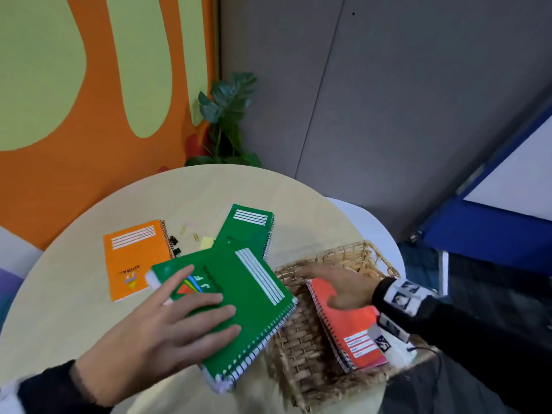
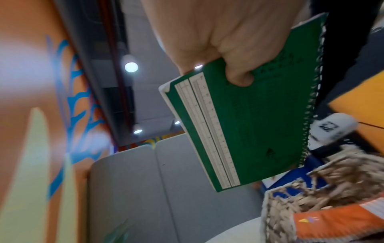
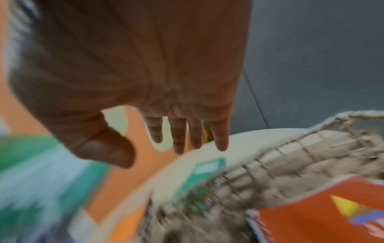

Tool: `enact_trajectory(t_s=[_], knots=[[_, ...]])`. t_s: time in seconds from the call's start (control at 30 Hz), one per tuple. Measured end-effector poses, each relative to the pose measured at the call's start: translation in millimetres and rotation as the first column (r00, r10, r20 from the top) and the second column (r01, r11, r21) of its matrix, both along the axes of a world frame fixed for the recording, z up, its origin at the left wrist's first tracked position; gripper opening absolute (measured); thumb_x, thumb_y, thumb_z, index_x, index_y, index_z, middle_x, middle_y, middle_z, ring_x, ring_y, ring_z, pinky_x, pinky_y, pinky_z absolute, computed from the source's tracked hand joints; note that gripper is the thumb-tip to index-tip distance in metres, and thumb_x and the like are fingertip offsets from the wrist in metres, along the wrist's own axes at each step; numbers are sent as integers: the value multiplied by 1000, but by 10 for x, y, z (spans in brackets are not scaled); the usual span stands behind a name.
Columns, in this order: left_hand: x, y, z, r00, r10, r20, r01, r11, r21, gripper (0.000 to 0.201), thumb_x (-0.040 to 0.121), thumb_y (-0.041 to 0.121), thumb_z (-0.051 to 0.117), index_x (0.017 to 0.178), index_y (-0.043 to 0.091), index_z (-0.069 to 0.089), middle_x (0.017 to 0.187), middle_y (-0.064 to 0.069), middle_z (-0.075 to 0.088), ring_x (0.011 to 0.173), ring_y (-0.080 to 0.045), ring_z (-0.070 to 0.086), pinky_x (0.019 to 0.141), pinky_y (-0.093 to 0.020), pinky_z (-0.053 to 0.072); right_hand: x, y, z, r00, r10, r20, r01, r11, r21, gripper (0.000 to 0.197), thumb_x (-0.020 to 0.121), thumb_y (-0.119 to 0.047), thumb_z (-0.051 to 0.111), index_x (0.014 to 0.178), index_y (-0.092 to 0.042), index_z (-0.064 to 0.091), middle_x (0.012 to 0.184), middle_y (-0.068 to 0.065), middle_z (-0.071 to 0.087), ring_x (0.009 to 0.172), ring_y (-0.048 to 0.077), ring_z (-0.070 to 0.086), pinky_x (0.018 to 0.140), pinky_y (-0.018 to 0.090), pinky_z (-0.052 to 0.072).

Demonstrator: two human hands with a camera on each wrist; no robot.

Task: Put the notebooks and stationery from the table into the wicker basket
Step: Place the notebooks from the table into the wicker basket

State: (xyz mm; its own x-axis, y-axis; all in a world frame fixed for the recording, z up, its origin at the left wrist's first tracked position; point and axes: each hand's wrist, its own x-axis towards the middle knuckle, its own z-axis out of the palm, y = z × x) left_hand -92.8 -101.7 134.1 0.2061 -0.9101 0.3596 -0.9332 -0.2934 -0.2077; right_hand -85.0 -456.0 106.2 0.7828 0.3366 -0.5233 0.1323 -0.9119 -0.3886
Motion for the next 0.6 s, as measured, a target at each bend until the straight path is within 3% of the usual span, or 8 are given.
enact_trajectory(t_s=[0.07,0.17,0.23,0.33,0.4,0.47,0.53,0.6], knots=[[-32,-182,88,989,-120,85,119,993,21,32,98,24,39,108,30,68,110,9,73,102,-15,70,103,-58,33,-22,44,352,989,-132,62,111,956,273,88,75,-24,61,149,-35,14,157,-4,23,143,10,24,116,36,26],[-55,-421,180,955,-264,132,268,963,-15,22,95,27,50,100,32,70,101,12,75,97,-11,71,102,-54,38,-15,195,642,986,-54,155,-5,934,358,91,80,-27,72,149,-33,13,158,-8,20,143,3,20,117,24,19],[-50,-564,228,930,-331,158,341,939,-42,18,93,27,55,93,31,72,96,11,75,95,-11,71,102,-52,40,47,311,692,997,6,81,-35,929,368,83,79,-18,75,146,-30,27,151,-7,36,138,0,32,114,18,24],[32,-683,276,918,-348,191,370,924,-95,17,93,24,57,93,26,74,99,8,75,101,-11,69,103,-51,41,106,320,628,985,46,-164,49,845,533,37,85,4,63,118,-12,58,103,-14,71,98,-1,63,91,17,49],[172,-686,230,960,-237,147,262,948,-180,24,96,19,49,110,23,68,116,5,72,113,-13,62,107,-50,38,101,137,551,971,-34,-238,173,788,591,25,89,8,55,105,-10,63,93,-12,74,88,2,67,84,20,53],[386,-604,57,999,13,-45,-25,961,-276,36,96,11,45,130,23,52,133,6,60,124,-14,49,109,-49,37,30,-164,425,930,-219,-297,362,697,619,23,89,0,59,104,-14,67,103,-3,74,94,11,68,89,30,53],[669,-409,-246,885,292,-363,-385,897,-216,56,88,11,59,138,27,40,136,4,56,127,-16,44,107,-45,40,-98,-600,213,844,-441,-306,529,588,611,29,78,-19,71,108,-18,68,120,6,65,102,6,65,96,29,51],[938,-101,-618,666,530,-525,-603,797,40,57,85,15,60,137,27,40,137,1,53,128,-22,45,106,-40,39,-177,-976,-54,750,-574,-328,643,517,564,64,62,-33,82,120,-16,62,136,3,54,113,0,60,100,23,47]])
